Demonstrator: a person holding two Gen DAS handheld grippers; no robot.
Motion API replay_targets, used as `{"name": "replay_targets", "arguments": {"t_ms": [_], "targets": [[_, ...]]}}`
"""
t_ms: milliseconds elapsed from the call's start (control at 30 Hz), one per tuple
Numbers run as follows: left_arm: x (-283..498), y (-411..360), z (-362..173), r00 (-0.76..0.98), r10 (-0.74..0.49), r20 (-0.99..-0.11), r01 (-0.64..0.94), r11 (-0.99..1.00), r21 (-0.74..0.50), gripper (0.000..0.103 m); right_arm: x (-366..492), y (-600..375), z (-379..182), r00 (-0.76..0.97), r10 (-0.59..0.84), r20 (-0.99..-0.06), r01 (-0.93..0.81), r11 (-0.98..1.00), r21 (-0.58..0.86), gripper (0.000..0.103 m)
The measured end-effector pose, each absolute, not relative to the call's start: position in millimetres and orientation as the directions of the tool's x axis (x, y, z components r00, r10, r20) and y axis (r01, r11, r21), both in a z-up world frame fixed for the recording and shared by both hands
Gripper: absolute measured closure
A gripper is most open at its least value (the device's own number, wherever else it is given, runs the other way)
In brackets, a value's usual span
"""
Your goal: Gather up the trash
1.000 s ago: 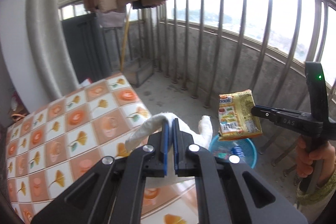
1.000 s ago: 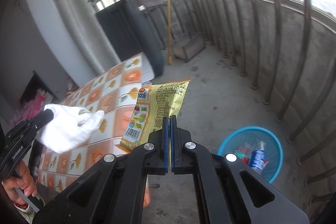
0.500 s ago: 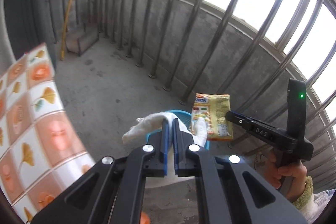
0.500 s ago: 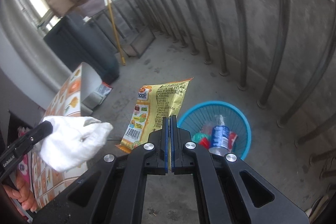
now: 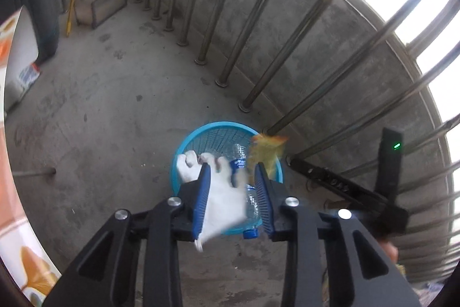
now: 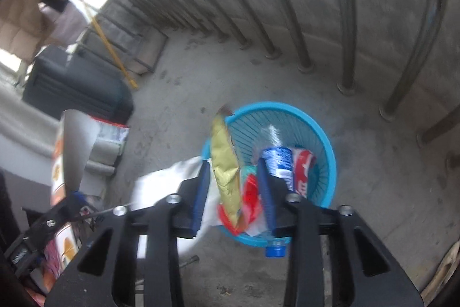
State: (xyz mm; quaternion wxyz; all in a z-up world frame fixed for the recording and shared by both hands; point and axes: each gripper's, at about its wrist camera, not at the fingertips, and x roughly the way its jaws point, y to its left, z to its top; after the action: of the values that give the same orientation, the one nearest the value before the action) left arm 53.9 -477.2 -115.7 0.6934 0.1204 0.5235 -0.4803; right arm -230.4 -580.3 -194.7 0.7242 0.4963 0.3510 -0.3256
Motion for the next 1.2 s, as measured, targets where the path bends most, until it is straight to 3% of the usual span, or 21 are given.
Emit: {"name": "replay_targets", "arguments": {"t_ms": [367, 533, 867, 1000, 1200], "targets": [[64, -434, -61, 0.066, -0.629, -0.774, 0.789, 0.508, -0.346, 0.068, -271, -582, -224, 0.459, -0.112, -0.881, 0.880, 0.199, 0.432, 0.065], [56, -399, -28, 0.116, -0.676, -0.728, 0.806, 0.492, -0.328, 0.061, -277, -577, -222, 0.431, -0.125, -0.894, 0.891, 0.212, 0.401, 0.060], [49, -264, 14, 0.313, -0.674, -0.669, 0.770, 0.593, -0.236, 0.023, -263, -566, -229, 0.378, -0.097, -0.921, 0.911, 0.217, 0.351, 0.055], [47, -207, 17, 0.441, -0.605, -0.663, 0.687, 0.703, -0.185, 0.010, -227, -537, -189, 0.403, -0.159, -0.901, 0.866, 0.384, 0.320, 0.044], [32, -142, 26, 0.539, -0.566, -0.623, 0.582, 0.786, -0.210, 0.006, -173, -496, -118, 0.476, -0.324, -0.818, 0.755, 0.628, 0.191, 0.024]]}}
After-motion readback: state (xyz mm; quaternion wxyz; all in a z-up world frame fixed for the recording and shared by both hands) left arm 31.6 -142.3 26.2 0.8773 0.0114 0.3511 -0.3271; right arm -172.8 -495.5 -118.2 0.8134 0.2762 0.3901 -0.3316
